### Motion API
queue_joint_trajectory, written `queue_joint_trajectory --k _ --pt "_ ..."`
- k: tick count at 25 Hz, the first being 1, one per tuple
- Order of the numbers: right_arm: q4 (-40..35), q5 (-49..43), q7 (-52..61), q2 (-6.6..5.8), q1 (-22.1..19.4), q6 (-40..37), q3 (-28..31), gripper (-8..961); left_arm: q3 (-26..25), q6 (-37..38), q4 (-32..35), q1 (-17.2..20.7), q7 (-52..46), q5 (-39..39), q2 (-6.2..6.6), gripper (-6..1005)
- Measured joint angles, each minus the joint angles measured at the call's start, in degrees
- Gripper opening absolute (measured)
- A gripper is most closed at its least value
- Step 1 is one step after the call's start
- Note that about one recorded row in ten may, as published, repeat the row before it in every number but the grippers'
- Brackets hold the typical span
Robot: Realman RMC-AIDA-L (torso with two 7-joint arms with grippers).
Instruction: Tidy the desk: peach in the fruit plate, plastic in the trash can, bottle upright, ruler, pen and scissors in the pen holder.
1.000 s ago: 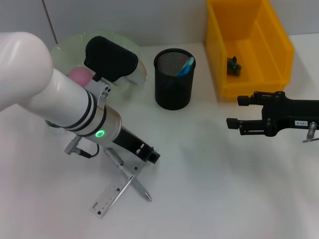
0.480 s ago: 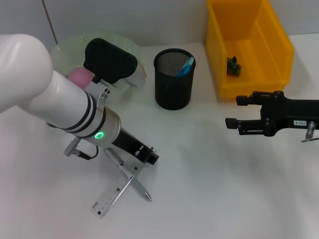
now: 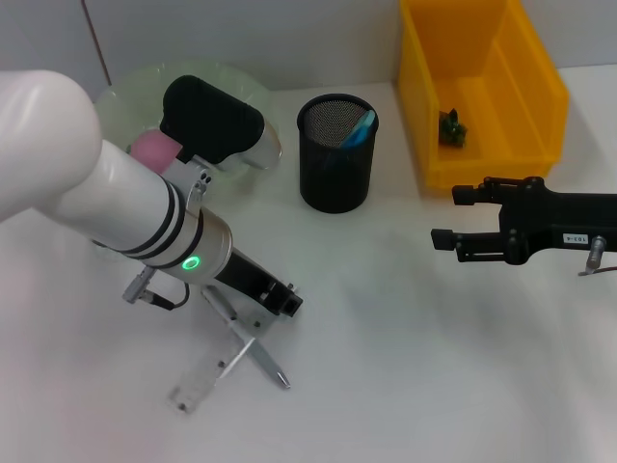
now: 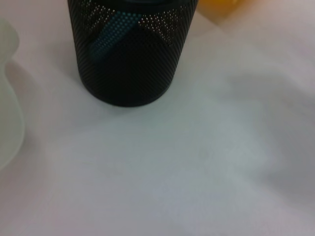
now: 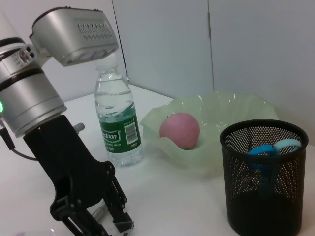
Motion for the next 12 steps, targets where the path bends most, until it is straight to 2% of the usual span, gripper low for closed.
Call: queue_joint_trajectory --k 3,8,12 --pt "0.0 0.0 0.0 0.00 0.0 0.0 0.1 705 0.0 -0.1 0.0 0.1 0.0 0.0 0.00 480" --pt "0.0 0.0 0.0 0.00 0.0 0.0 0.2 703 -0.3 0.0 1.0 0.6 0.0 0.1 0.02 391" --pt "0.0 0.0 0.0 0.01 -0.1 0.0 0.2 701 -2.4 2.4 4.2 1.3 0.0 0.0 0.27 391"
